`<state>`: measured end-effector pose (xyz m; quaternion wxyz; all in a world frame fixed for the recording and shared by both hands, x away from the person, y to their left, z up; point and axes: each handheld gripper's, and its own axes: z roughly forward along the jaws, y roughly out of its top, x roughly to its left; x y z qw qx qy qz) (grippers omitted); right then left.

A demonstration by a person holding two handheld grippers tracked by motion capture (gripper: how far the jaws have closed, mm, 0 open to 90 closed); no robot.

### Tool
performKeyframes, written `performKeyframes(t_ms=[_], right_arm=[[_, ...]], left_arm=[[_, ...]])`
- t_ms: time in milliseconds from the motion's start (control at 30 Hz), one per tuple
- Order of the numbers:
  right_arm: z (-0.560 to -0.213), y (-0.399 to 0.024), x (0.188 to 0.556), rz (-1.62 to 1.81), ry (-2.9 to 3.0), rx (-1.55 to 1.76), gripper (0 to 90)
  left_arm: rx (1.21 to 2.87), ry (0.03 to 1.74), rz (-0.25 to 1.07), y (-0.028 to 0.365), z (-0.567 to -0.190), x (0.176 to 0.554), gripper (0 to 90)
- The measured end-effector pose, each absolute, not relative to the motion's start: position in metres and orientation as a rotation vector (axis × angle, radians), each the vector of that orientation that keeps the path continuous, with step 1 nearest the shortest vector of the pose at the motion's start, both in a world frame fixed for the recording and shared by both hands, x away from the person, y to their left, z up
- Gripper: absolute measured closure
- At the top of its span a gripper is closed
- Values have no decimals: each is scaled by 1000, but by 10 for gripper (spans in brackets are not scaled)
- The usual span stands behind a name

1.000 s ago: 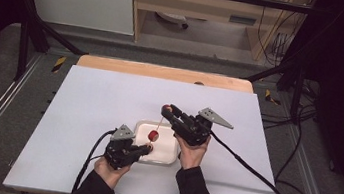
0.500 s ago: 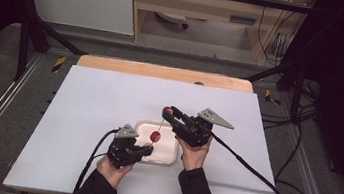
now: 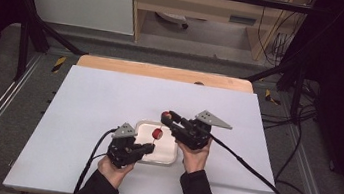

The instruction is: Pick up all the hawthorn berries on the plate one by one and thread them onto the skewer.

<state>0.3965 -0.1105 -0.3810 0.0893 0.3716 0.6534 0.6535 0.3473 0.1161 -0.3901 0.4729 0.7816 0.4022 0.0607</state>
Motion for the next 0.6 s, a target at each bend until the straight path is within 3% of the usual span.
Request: performKeyframes(t_ms=[600], right_arm=[[-385,-111,394,1899,1946,1147,614]], left_arm=[[1945,976,222,111,-401,351,890]])
